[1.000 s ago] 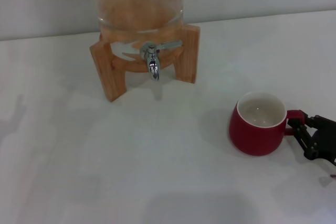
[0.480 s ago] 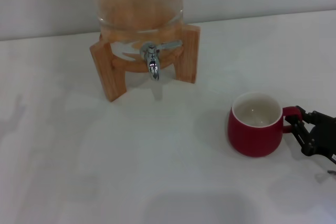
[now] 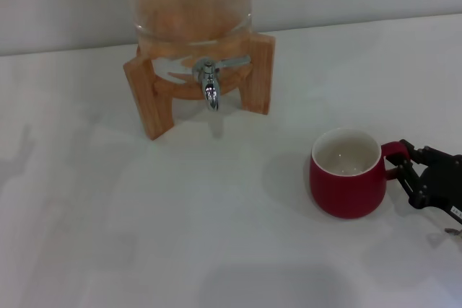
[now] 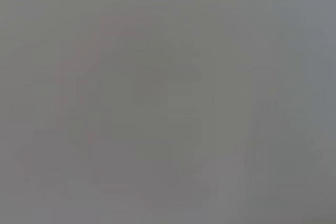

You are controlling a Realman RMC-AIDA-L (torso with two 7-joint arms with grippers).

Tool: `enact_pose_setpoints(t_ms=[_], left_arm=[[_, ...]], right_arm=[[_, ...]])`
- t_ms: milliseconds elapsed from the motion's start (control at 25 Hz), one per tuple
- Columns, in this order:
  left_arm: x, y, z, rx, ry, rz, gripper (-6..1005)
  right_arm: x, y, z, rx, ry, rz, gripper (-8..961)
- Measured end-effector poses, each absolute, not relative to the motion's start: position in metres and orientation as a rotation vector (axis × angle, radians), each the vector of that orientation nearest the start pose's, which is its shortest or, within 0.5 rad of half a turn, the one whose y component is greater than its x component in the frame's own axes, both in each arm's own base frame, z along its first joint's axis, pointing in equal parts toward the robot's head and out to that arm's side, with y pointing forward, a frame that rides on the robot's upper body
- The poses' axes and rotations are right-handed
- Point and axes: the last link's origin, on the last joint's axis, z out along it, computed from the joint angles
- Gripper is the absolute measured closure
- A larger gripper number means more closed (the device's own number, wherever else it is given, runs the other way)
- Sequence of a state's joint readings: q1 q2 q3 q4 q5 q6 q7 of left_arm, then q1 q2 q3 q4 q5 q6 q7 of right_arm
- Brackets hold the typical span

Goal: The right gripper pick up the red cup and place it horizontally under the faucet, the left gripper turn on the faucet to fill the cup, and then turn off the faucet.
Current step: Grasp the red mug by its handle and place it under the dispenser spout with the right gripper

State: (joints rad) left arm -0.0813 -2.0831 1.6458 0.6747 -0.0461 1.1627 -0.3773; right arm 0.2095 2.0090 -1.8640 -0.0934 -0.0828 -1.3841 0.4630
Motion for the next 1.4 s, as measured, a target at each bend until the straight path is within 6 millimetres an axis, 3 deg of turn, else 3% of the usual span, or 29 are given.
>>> enact_pose_setpoints(t_ms=[1400], left_arm=[[-0.298,0.314,0.041,-1.499,-0.451,-0.99,125]], right_arm=[[0.348,0.256,-0.021,-1.984,0.602,0.848,794]])
